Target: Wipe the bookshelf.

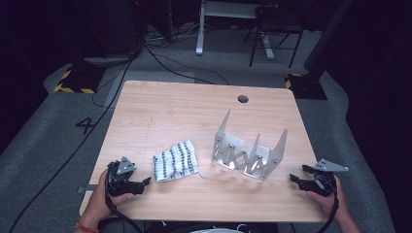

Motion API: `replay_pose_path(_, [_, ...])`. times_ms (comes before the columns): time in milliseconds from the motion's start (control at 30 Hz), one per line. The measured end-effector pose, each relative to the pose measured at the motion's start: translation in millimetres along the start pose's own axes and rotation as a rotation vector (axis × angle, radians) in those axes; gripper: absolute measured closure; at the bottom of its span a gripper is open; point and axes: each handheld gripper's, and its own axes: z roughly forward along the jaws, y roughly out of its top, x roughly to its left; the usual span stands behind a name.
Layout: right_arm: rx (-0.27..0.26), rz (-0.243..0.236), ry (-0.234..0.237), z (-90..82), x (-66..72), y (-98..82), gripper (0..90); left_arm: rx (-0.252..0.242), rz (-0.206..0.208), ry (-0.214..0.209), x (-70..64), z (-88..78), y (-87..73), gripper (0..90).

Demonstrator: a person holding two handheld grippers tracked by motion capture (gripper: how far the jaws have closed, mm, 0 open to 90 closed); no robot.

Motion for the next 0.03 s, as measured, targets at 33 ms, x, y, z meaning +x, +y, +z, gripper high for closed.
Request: replay_pose_path(33, [0.002,0.002,0.002,-0.1,0.1,0.0,27.5,0.000,0.000,0.000,0.0,0.0,0.0,16.6])
